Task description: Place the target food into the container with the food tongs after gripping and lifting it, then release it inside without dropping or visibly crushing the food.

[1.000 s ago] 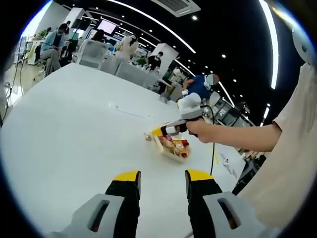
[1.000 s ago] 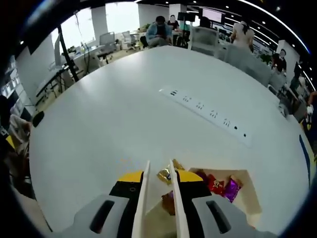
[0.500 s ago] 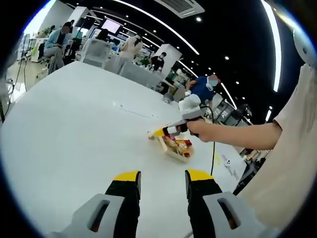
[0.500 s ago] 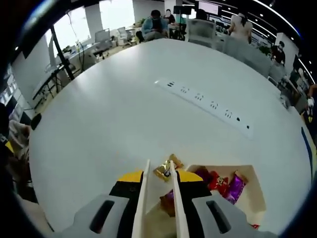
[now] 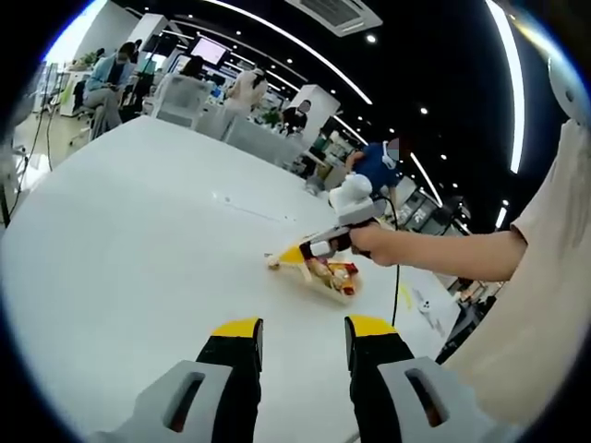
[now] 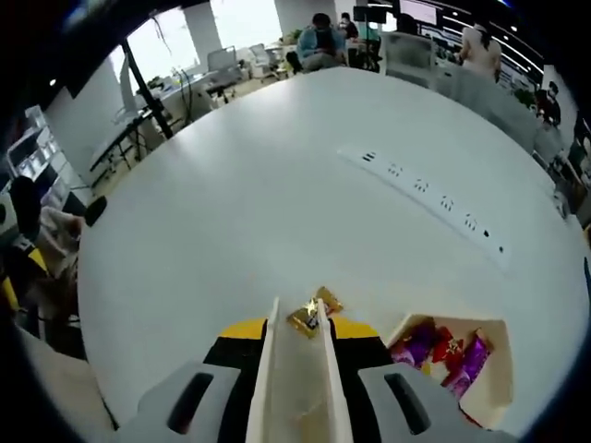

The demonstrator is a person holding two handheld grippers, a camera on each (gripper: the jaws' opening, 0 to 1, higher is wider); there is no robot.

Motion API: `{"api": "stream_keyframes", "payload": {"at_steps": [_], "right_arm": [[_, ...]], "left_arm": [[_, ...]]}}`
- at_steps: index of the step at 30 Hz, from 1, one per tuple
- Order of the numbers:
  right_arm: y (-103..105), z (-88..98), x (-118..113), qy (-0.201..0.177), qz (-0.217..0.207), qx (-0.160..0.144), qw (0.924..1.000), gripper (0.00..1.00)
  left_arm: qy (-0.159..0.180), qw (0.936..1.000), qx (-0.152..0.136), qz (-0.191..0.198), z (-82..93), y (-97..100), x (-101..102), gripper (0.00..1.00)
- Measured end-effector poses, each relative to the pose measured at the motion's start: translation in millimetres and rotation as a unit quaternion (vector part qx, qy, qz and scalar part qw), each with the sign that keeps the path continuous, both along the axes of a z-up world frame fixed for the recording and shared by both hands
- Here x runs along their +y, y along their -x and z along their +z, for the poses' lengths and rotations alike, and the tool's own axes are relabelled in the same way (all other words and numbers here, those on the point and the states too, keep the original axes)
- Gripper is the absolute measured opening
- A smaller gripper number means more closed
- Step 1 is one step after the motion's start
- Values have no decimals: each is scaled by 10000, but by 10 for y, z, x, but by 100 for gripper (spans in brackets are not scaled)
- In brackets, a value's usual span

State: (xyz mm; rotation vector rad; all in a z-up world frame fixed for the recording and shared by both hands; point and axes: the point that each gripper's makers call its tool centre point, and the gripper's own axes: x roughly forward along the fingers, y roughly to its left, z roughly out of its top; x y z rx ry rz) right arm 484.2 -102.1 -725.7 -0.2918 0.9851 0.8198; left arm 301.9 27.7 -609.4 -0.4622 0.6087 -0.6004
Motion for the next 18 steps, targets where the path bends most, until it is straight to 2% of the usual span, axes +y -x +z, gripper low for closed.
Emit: {"api": "stream_keyframes", "payload": {"at_steps": [4,5,8,13,18], "right_arm": [[123,-2,46,82,407,-69,9991,24],[158,2,58,44,387,-12,9992,24],[263,-2,82,78,702,-8,9975,24],[464,4,97,130,1424,-26,9897,24],[584,1,66,187,1801,-11,9835,24]], "left_arm": [[9,10000,-8,15,11,25,2,35],[7,10000,-15,20,15,30,1,35],[17,10000,-32,16,30,51,-10,35],[7,10000,-73,4,53,94,-3,35],[-16,10000,-93,17,64,138,22,35]]}}
